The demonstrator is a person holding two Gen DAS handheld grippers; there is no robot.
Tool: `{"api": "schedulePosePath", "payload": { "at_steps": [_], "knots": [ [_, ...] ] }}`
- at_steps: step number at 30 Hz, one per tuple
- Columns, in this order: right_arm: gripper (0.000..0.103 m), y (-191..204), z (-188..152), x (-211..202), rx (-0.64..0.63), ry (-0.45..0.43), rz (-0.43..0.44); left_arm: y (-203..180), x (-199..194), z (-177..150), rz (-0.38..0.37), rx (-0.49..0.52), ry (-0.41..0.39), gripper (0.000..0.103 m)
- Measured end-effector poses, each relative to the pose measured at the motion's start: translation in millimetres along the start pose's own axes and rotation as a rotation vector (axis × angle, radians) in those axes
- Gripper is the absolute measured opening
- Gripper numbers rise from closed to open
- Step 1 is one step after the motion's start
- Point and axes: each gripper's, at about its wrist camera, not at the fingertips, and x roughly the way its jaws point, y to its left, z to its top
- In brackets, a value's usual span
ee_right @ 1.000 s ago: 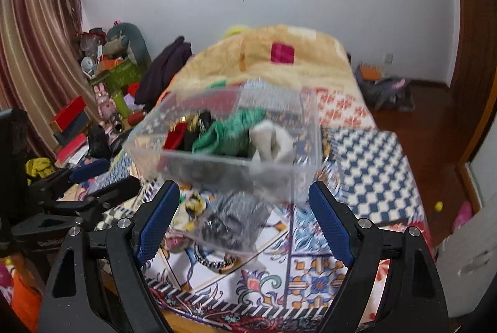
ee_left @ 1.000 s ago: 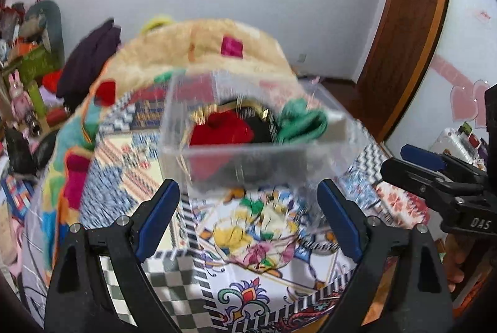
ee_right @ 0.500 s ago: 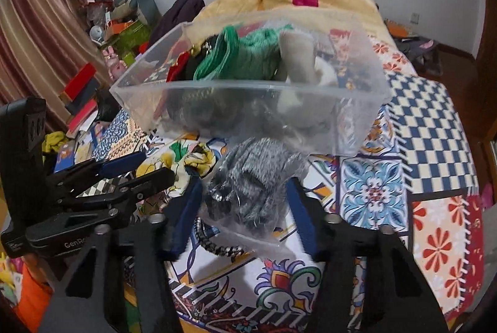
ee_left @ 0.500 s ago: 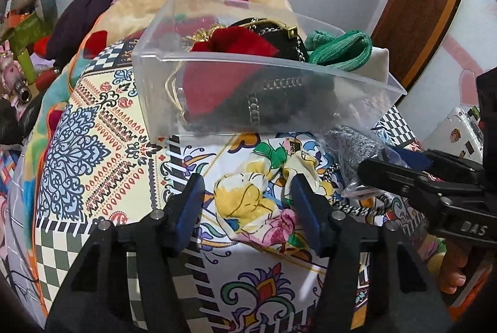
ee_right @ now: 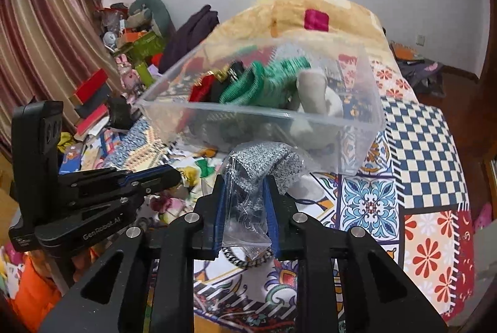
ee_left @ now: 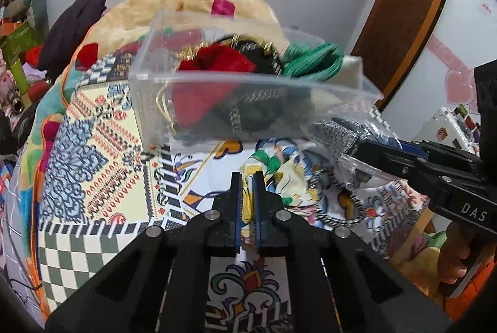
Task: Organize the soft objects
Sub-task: 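Grasp the bagged grey knit item with the right tool while the left tool grasps the yellow floral cloth, then lift the bag and the floral cloth with both tools toward the box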
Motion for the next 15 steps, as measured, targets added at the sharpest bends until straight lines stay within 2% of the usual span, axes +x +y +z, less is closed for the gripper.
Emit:
{"api": "schedulePosePath", "payload": {
  "at_steps": [10, 15],
  "knots": [
    [0.021, 18.0, 14.4, -39.6, -0.055, -0.116, 0.021, -5.8, -60.6, 15.8, -0.024, 0.007, -0.154, 0.003],
    [0.021, 21.3, 25.5, -58.6, -0.069, -0.188, -0.001, -15.1, -83.3, 26.2, -0.035, 0.022, -0.218, 0.003]
  ]
}}
